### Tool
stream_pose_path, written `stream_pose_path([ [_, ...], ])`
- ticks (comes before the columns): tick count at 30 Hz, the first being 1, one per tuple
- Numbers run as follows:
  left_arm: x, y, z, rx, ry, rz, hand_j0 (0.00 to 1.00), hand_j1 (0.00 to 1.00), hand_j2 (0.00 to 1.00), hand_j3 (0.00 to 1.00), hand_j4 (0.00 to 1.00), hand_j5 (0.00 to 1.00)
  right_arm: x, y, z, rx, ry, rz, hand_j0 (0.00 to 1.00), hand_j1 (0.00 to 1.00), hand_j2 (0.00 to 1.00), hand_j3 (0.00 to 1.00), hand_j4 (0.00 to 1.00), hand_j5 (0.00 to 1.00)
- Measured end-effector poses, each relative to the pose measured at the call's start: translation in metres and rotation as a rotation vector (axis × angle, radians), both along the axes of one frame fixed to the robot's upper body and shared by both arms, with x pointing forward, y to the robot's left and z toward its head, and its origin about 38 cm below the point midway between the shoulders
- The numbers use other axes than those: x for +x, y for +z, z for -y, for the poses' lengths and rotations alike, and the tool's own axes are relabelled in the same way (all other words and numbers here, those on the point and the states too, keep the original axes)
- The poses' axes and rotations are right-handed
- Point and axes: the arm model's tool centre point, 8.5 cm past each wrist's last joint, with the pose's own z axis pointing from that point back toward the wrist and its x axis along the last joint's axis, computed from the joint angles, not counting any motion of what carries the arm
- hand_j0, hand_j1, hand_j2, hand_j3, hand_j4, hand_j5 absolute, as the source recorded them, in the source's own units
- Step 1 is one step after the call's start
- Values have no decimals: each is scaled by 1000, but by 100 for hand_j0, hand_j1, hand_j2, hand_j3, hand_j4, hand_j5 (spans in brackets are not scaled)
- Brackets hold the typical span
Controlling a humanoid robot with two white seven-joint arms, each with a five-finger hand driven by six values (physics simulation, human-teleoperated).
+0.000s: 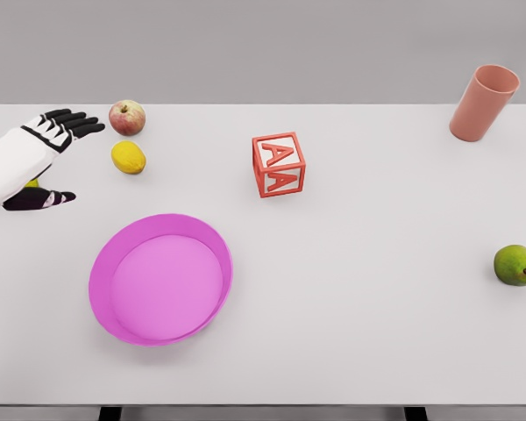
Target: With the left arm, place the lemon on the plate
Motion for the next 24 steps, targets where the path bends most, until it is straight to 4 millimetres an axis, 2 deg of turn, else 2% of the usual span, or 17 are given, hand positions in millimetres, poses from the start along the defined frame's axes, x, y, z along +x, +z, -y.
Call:
stream_pose_path([
  [7,4,3,-1,-2,4,9,100,100,100,100,100,100,0,0,0,0,0,0,100,100,100,100,100,100],
  [9,15,16,-3,-9,12,40,100,100,100,100,100,100,0,0,0,0,0,0,100,100,100,100,100,100],
  [10,26,31,-5,-15,19,73,100,100,100,100,100,100,0,0,0,0,-1,0,100,100,100,100,100,100],
  [13,53,43,-8,0,30,60,100,100,100,100,100,100,0,0,0,0,0,0,100,100,100,100,100,100],
  [15,63,36,-10,14,36,18,100,100,100,100,100,100,0,0,0,0,0,0,100,100,100,100,100,100],
  [17,78,42,-8,56,29,-27,100,100,100,100,100,100,0,0,0,0,0,0,100,100,100,100,100,100],
  [20,89,27,-7,147,18,-162,100,100,100,100,100,100,0,0,0,0,0,0,100,100,100,100,100,100],
  [23,101,32,-3,190,4,-202,100,100,100,100,100,100,0,0,0,0,0,0,100,100,100,100,100,100],
  [24,109,41,0,198,2,-195,100,100,100,100,100,100,0,0,0,0,0,0,100,100,100,100,100,100],
])
